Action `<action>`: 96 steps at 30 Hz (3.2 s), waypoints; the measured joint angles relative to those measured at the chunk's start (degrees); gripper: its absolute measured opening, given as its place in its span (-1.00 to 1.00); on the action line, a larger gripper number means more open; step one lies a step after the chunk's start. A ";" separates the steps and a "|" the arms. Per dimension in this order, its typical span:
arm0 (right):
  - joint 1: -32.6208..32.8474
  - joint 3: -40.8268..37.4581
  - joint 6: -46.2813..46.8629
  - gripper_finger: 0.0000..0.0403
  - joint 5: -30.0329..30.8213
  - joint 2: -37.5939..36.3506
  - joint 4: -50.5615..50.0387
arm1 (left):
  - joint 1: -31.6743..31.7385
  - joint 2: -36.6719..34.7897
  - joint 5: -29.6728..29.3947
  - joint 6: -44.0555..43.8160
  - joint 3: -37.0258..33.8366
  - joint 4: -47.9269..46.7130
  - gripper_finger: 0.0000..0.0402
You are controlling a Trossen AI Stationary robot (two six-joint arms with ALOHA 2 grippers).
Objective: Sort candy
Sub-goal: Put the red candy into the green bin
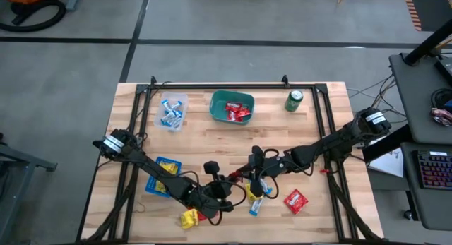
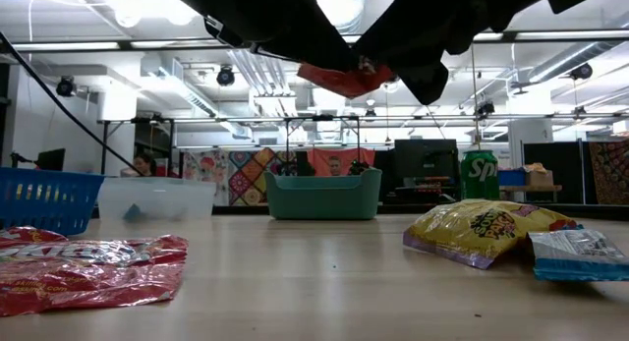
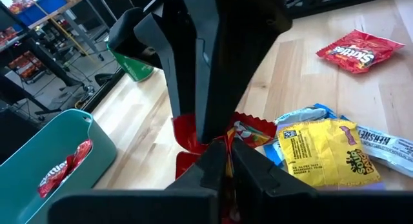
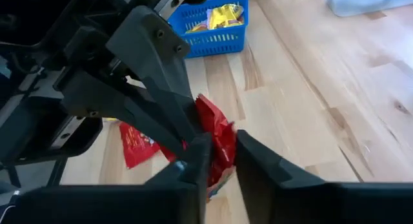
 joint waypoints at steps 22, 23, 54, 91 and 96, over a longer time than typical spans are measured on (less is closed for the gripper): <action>-4.14 -0.13 -7.40 -0.96 3.04 0.07 -2.04 | 0.20 0.13 -0.22 -1.79 0.00 -8.62 -0.65; -4.72 -0.17 -7.77 -0.96 3.11 0.07 -2.17 | 0.18 0.13 -0.24 -1.75 0.00 -9.12 -0.65; -45.42 10.69 -6.56 -0.76 -13.29 13.73 5.87 | -0.11 -6.77 -4.48 -23.26 -0.04 -47.37 -0.65; -8.65 -2.93 0.58 0.12 -9.41 -17.75 -29.82 | -5.45 -8.12 49.31 -27.77 -0.13 -47.19 -0.57; -4.70 -2.93 1.35 0.12 -5.53 -17.25 -29.04 | -5.99 -6.60 49.57 -27.98 -0.13 -47.39 -0.40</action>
